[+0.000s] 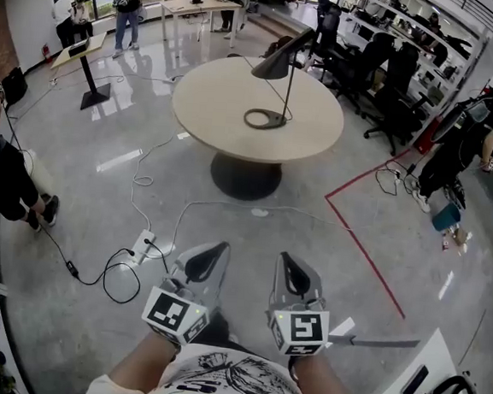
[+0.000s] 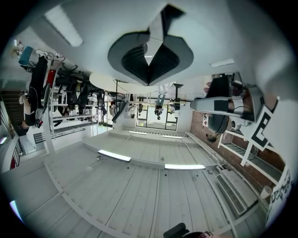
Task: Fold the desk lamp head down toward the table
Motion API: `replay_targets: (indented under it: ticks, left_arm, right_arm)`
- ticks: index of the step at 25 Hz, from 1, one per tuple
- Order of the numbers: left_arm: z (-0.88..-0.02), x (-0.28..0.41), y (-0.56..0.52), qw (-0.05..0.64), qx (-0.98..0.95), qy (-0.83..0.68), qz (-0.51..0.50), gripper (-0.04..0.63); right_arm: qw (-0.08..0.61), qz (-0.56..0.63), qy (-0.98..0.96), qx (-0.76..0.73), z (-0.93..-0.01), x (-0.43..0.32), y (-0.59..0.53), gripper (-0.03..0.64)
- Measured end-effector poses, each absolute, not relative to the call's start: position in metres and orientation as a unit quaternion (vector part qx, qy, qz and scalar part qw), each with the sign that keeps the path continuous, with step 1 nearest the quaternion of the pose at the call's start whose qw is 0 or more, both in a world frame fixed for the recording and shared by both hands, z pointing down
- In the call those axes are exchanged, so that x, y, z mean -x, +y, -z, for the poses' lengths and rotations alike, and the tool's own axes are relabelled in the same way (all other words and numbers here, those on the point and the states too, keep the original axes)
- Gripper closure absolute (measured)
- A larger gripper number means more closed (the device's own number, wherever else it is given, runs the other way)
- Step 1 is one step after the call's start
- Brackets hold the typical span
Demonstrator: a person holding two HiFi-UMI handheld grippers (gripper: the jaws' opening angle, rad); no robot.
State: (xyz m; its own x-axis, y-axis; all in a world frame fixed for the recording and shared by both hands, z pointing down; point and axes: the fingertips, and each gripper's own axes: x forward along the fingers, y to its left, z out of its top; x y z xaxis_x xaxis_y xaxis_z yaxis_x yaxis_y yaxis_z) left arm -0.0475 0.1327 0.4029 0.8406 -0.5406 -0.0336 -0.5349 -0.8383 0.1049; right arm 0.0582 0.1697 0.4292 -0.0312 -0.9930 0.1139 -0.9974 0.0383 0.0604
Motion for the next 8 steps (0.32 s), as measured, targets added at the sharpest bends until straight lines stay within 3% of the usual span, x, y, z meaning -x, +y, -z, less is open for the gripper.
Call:
replay_targets:
  ticks: [8]
  left_arm:
    - [-0.4083, 0.0514, 0.1361, 0.045, -0.958, -0.281, 0.025, 0.591]
  right_arm:
    - [0.062, -0.027, -0.718, -0.692, -0.4331, -0.056, 0.1744, 0.607]
